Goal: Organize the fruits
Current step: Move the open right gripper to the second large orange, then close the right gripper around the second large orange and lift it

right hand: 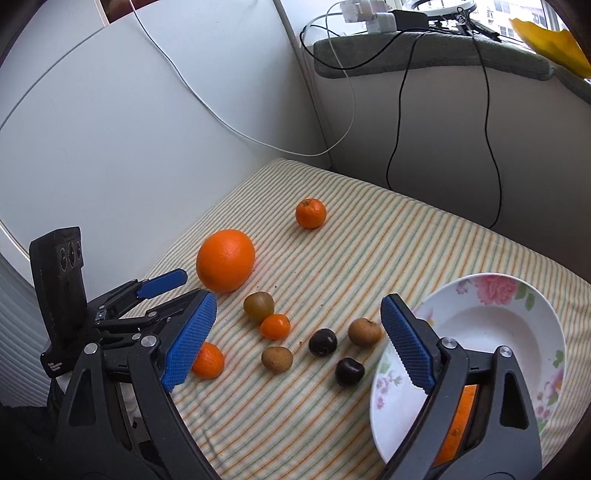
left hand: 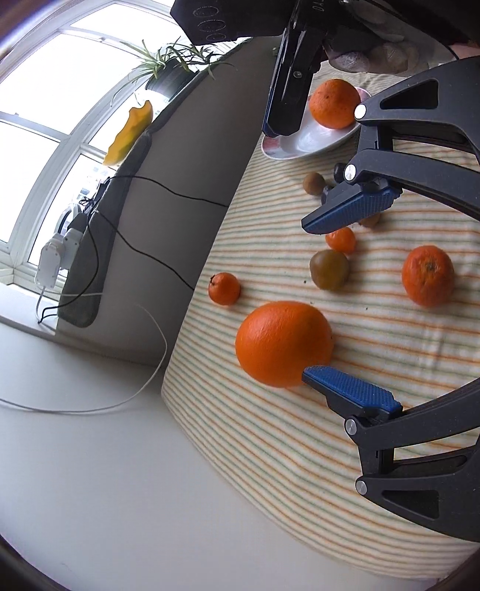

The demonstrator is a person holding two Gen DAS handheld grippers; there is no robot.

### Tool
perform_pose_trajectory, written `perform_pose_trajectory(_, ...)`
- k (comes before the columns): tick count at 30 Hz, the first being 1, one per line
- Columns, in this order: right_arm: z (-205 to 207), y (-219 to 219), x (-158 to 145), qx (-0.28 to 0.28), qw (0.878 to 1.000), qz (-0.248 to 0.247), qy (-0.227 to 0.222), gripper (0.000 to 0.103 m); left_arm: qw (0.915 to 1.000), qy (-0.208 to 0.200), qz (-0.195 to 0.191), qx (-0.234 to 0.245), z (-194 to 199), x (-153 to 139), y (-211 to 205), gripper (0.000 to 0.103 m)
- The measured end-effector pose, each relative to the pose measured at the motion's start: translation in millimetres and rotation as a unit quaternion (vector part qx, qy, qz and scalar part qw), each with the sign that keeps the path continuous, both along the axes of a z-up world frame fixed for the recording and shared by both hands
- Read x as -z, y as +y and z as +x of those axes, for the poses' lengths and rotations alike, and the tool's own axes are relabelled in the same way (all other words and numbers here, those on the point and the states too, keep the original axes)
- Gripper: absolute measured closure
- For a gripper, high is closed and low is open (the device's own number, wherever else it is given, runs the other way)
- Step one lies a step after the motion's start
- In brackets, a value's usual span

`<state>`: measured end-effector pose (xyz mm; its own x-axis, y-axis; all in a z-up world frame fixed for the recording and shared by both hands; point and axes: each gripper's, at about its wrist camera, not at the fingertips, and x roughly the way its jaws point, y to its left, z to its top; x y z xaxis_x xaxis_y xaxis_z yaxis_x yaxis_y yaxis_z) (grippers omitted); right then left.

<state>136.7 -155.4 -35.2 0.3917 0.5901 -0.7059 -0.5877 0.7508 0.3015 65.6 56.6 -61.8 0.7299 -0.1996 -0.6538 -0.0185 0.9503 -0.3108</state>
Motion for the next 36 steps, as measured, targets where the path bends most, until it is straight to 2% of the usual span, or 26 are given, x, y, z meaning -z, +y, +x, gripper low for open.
perform_pose_trajectory(11,44,57,28,-0.033,0.993,0.044,0.101,0.011,0.9989,0.026,-0.039,-0.006,21,16,27,0.029)
perform_pose_trajectory(18,61,91,47,-0.054,0.986,0.052,0.149,0.017,0.997,0.037,-0.067,-0.007,31,25,38,0.029)
perform_pose_trajectory(21,65,104,57,-0.06,0.983,0.044,0.165,0.025,0.9966,0.041,-0.072,-0.004,33,27,40,0.029)
perform_pose_trajectory(36,83,137,79,-0.079,0.973,0.05,0.213,0.034,0.9947,0.058,-0.084,0.01,45,36,38,0.029)
